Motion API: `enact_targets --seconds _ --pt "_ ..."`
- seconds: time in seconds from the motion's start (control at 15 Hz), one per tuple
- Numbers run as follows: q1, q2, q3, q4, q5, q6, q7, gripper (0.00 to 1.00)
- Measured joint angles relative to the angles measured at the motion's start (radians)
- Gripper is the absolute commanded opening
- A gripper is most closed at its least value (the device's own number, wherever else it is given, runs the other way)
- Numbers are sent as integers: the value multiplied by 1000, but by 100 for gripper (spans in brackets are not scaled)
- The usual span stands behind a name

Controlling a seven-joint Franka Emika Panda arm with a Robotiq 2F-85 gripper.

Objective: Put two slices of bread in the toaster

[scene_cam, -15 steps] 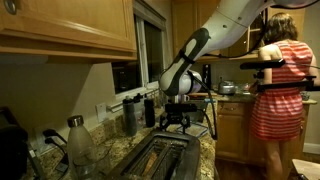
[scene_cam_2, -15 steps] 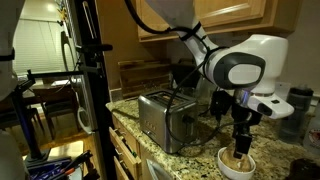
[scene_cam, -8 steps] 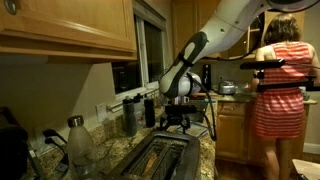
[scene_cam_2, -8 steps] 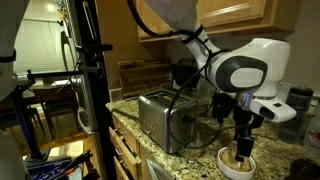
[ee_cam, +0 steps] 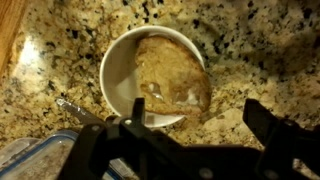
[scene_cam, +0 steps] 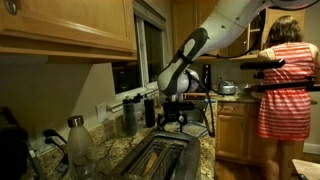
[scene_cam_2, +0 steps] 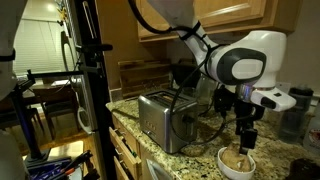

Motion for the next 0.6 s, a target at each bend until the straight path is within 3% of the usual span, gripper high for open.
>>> enact_targets --seconds 0.6 --pt "37 -2 -6 0 -40 0 2 100"
